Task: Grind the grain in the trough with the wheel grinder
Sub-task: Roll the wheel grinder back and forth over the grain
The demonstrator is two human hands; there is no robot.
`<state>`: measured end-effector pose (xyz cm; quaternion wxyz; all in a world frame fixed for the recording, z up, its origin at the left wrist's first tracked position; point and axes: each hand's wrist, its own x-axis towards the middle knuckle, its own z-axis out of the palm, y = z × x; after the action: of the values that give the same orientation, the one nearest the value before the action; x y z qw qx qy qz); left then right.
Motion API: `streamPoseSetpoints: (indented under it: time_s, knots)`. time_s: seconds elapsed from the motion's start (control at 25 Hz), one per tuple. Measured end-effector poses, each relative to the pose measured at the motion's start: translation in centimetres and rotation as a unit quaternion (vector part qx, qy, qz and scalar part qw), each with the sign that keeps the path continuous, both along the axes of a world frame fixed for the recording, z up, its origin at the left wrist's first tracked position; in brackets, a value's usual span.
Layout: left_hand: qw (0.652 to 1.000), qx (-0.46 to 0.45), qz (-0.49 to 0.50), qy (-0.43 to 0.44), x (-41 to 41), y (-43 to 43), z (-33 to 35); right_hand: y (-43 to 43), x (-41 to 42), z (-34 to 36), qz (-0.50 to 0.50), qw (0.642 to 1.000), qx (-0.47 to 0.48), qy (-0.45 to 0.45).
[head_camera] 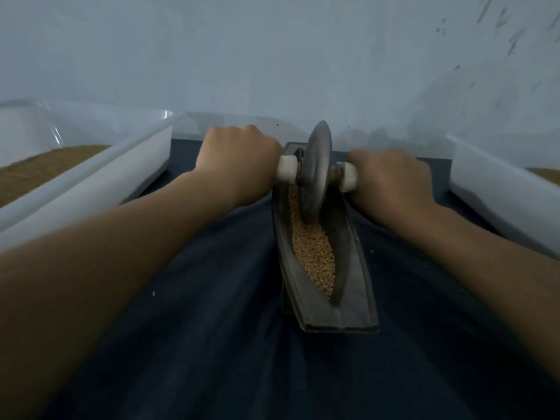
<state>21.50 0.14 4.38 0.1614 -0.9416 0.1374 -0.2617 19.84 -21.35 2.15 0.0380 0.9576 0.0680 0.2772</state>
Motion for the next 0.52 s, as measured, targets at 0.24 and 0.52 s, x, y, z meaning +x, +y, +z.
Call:
streamPoseSetpoints:
  time_s: [0.24, 0.52]
  knots:
    - [0.994, 0.030, -0.066, -0.080, -3.3, 2.3, -1.3, -2.3, -4.0, -1.6, 0.049, 0.994, -0.052, -0.082]
    - [0.999, -0.011, -0.033, 0.010, 0.9, 0.1, 0.2, -0.1, 1.0, 0.7, -0.003, 1.000, -0.019, 0.018]
